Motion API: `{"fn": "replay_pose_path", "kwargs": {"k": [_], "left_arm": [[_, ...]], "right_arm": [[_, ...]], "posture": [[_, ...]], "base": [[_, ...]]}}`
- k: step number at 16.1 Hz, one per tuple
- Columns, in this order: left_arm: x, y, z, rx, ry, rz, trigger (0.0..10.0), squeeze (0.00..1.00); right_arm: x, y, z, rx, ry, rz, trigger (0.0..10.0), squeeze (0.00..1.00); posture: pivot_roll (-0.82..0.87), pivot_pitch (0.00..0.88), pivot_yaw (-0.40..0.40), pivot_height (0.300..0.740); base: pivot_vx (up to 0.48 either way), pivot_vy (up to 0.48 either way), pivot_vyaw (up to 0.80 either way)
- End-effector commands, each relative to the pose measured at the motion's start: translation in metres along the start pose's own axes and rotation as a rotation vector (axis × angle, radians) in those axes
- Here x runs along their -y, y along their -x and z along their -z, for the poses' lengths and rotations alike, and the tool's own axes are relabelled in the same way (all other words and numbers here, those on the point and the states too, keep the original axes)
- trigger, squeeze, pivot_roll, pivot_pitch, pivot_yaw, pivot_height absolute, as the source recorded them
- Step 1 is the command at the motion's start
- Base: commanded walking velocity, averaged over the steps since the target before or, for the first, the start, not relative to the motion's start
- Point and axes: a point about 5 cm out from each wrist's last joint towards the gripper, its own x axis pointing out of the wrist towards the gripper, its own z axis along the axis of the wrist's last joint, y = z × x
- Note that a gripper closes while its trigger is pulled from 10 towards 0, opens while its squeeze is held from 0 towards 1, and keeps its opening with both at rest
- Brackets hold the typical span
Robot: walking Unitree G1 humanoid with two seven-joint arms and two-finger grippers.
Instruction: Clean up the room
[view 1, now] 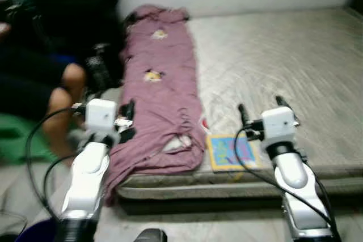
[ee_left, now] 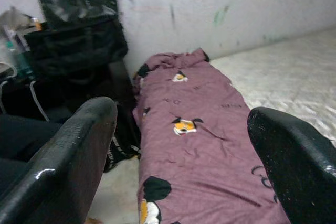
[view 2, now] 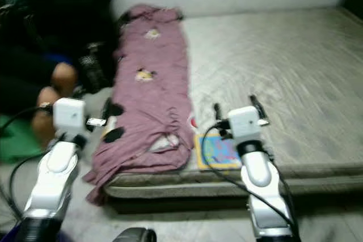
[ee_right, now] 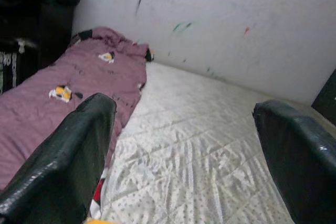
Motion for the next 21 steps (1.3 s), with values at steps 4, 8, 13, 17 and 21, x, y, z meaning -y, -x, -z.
{"fn": "replay_pose_path", "kwargs": {"k": [4, 8, 13, 17, 21], "left_arm": [[-0.011, -0.007, 0.000, 0.010, -0.006, -0.068, 10.0, 0.00], [-0.007, -0.010, 0.001, 0.016, 0.016, -0.083, 10.0, 0.00], [0.012, -0.011, 0.006, -0.008, 0.079, -0.028, 10.0, 0.00], [0.016, -0.005, 0.007, -0.018, 0.090, 0.006, 10.0, 0.00], [0.018, -0.002, 0.003, -0.001, 0.107, 0.032, 10.0, 0.00]], "right_arm": [[-0.002, -0.021, -0.013, 0.072, -0.048, 0.025, 10.0, 0.00], [-0.014, -0.037, -0.025, 0.118, -0.113, 0.034, 10.0, 0.00], [-0.027, -0.041, -0.015, 0.074, -0.197, 0.027, 10.0, 0.00], [-0.032, -0.033, -0.012, 0.074, -0.193, 0.020, 10.0, 0.00], [-0.033, -0.025, -0.010, 0.065, -0.182, 0.018, 10.0, 0.00]], "posture": [[-0.03, 0.000, 0.046, 0.740], [-0.03, 0.000, 0.044, 0.740], [-0.02, 0.000, 0.037, 0.740], [-0.03, 0.005, 0.051, 0.740], [-0.03, 0.029, 0.050, 0.740]], "base": [[0.000, 0.000, 0.11], [0.000, 0.000, 0.00], [0.000, 0.000, -0.27], [0.000, 0.000, -0.20], [0.000, 0.000, 0.00]]}}
